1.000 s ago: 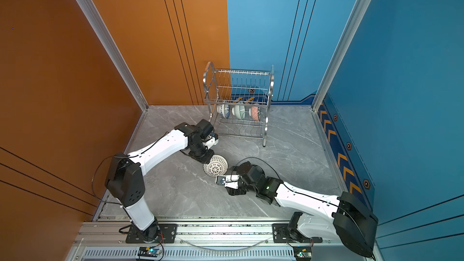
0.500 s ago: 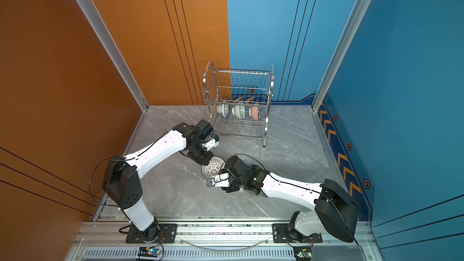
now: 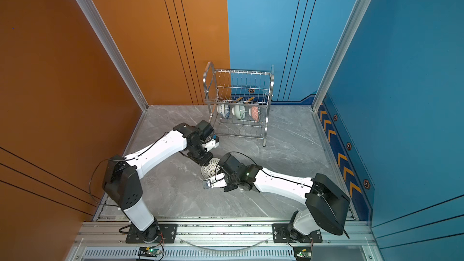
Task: Load bowls into a dish rack
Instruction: Place the bowl in the dish rack.
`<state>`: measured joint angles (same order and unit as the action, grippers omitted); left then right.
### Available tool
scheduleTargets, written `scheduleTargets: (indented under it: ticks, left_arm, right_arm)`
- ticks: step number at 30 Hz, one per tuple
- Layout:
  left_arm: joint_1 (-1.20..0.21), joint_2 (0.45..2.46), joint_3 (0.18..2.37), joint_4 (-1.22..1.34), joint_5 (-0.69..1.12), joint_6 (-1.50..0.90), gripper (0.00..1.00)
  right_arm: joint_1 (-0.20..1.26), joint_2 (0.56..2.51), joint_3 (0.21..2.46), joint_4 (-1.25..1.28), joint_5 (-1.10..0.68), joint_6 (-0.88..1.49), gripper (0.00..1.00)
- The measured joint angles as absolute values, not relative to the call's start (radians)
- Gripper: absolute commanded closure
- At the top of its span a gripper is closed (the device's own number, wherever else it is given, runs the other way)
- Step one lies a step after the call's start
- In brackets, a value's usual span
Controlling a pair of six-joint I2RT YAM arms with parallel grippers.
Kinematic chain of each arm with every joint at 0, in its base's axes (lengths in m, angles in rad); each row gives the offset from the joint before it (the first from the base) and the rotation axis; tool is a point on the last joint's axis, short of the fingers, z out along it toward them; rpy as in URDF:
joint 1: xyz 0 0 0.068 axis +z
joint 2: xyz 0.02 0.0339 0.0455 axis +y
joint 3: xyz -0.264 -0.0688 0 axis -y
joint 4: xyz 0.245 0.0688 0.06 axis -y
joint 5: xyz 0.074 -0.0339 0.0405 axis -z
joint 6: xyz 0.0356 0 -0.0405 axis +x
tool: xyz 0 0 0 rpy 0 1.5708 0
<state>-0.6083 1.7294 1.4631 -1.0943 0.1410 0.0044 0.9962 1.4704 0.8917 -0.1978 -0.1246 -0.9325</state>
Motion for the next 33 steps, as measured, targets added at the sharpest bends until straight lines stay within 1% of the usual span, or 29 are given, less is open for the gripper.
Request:
scheduleTargets:
  ticks: [2,4,5,11,13,17,20,29,30,31,33]
  left_arm:
    - [-0.609,1.730,1.463,-1.094,0.140,0.007,1.00]
    - [-0.610,1.730,1.463,-1.093,0.139,0.016,1.00]
    - [-0.612,1.730,1.464,-1.089,0.139,0.026,1.00]
    - [-0.616,1.731,1.465,-1.092,0.123,0.038,1.00]
    - [-0.616,1.732,1.465,-1.089,0.123,0.038,0.94]
    - [-0.615,1.732,1.468,-1.093,0.140,0.038,0.73]
    - [-0.615,1.732,1.475,-1.097,0.161,0.035,0.61]
    - [-0.602,1.715,1.506,-1.101,0.187,0.021,0.38]
    - [-0.599,1.709,1.513,-1.101,0.187,0.018,0.27]
    - [-0.595,1.703,1.520,-1.101,0.187,0.018,0.24]
    - [-0.586,1.687,1.534,-1.100,0.188,0.005,0.21]
  right_arm:
    - [1.005,1.477,0.899,-0.208,-0.113,-0.950,0.84]
    - [1.022,1.493,0.913,-0.224,-0.107,-0.978,0.97]
    - [1.034,1.502,0.921,-0.231,-0.110,-1.000,1.00]
    - [1.046,1.516,0.942,-0.255,-0.084,-1.018,1.00]
    - [1.047,1.516,0.942,-0.256,-0.078,-1.020,1.00]
    - [1.047,1.516,0.941,-0.264,-0.065,-1.021,1.00]
    - [1.045,1.517,0.932,-0.280,-0.046,-1.021,1.00]
    - [1.041,1.539,0.929,-0.289,-0.022,-1.021,1.00]
    - [1.040,1.539,0.929,-0.289,-0.022,-1.021,1.00]
    - [1.039,1.539,0.928,-0.288,-0.022,-1.021,1.00]
    - [1.034,1.539,0.924,-0.289,-0.022,-1.021,1.00]
